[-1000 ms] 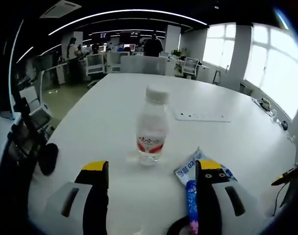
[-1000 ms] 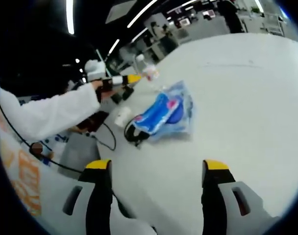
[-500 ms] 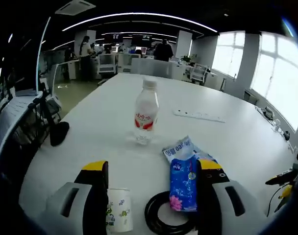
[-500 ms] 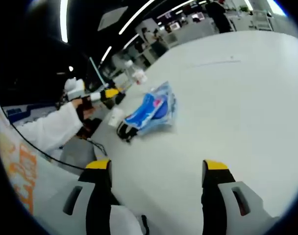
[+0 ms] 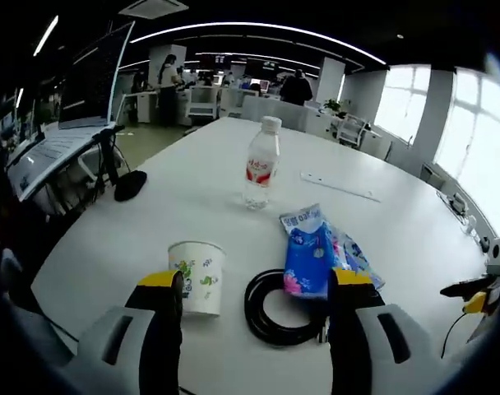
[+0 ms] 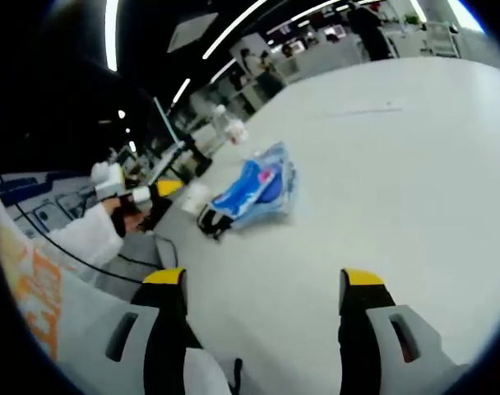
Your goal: Arrange the tabletop items into an orderly group along one side of the table until the central work area is clear of visible clutter.
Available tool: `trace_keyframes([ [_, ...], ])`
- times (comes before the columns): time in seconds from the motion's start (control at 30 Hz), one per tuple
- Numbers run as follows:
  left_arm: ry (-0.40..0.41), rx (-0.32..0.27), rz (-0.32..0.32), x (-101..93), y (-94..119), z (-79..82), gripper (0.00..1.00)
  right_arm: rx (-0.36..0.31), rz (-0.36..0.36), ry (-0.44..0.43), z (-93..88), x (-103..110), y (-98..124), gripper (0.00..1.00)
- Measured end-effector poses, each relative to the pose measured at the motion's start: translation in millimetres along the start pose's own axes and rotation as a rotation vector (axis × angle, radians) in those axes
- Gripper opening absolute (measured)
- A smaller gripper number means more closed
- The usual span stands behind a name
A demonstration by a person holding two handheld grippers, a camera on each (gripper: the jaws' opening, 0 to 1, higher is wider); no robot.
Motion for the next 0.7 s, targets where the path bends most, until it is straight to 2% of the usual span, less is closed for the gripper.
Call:
trace_keyframes([
  [0.2, 0.035, 0.002, 0.008, 1.3, 5.0, -9.2, 0.71, 0.012, 0.016, 0.030, 8.8, 3.9, -3.4, 0.74],
  [0.37, 0.043, 0.013, 0.006, -0.6, 3.6, -13.5, 0.69, 0.069, 0.053, 0.088, 17.5, 5.6, -9.2, 0.73],
  [0.4, 0.046, 0.017, 0.002, -1.1, 2.5, -14.5, 0.68, 0.101, 0.057, 0.132, 24.3, 4.8, -9.2, 0.72],
  [0.43, 0.051, 0.021, -0.006, -2.4, 0.9, -15.4, 0.68, 0.107, 0.051, 0.153, 27.6, 3.9, -9.0, 0.72],
  [0.47, 0.055, 0.024, -0.010, -3.4, 0.2, -15.9, 0.67, 0.117, 0.033, 0.216, 38.7, 3.0, -7.4, 0.72],
  [0.53, 0.068, 0.019, -0.023, -7.7, -1.9, -16.9, 0.66, 0.116, 0.016, 0.272, 57.9, 3.2, -3.8, 0.72],
  [0.7, 0.079, 0.021, -0.056, -25.0, -8.4, -24.1, 0.64, 0.108, 0.026, 0.307, 92.7, 4.8, -5.9, 0.72],
])
Point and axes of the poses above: the point that each gripper's makers call its tool centre point, and the gripper's own axes: y roughly backward along the fingers, x roughly to its left, z roughly out of its top, the point moved 8 cm from there along y, roughly backward along the fingers, and after that the axes turned 13 degrees about x, right-handed, at the moved point
